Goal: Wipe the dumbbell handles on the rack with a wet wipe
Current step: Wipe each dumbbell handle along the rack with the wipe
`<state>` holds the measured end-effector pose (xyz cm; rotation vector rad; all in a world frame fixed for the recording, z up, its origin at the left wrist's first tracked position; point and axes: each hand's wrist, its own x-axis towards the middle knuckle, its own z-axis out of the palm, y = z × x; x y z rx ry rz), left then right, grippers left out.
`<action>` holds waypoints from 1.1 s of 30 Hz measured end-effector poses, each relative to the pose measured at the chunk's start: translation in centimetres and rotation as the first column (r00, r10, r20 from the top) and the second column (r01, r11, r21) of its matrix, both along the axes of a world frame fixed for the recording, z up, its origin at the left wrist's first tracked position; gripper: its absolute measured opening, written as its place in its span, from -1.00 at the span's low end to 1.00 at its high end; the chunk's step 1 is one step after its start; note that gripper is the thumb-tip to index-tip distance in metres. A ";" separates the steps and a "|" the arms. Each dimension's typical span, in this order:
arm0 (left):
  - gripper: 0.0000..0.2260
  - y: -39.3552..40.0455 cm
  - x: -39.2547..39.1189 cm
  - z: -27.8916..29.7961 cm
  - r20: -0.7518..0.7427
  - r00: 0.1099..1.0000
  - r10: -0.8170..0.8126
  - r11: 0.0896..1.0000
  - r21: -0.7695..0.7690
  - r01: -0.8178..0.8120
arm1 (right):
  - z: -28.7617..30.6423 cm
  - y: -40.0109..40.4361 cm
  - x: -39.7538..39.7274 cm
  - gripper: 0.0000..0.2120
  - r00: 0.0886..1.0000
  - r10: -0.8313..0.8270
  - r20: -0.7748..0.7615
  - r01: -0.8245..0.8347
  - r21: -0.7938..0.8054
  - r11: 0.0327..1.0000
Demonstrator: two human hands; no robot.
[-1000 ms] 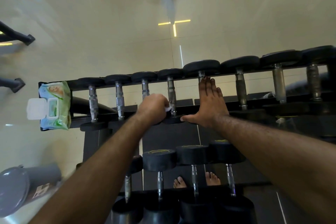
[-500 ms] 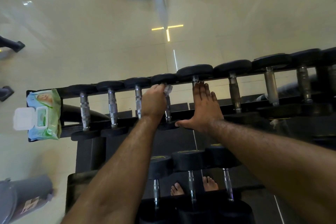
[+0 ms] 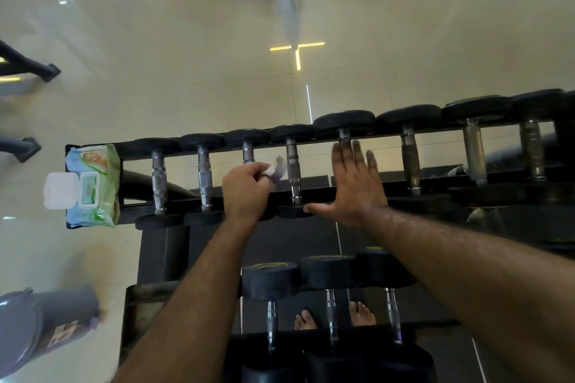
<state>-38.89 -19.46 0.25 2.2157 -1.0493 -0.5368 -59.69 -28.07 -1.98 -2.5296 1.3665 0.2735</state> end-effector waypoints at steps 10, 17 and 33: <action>-0.76 3.8 2.9 3.0 -0.717 0.492 0.494 0.716 0.015 -0.698 | 2.0 5.8 12.7 -0.54 0.902 0.310 -0.301 -0.271 0.166 0.948; -0.79 5.9 3.0 3.8 -0.782 0.464 0.417 0.716 -0.031 -0.697 | 0.8 6.4 10.9 -0.71 0.922 0.336 -0.194 -0.347 -0.022 0.938; -0.80 2.9 1.1 3.1 -0.700 0.623 0.348 0.835 -0.070 -0.545 | 2.6 3.4 4.0 -0.40 0.975 0.209 0.081 -0.215 0.074 0.974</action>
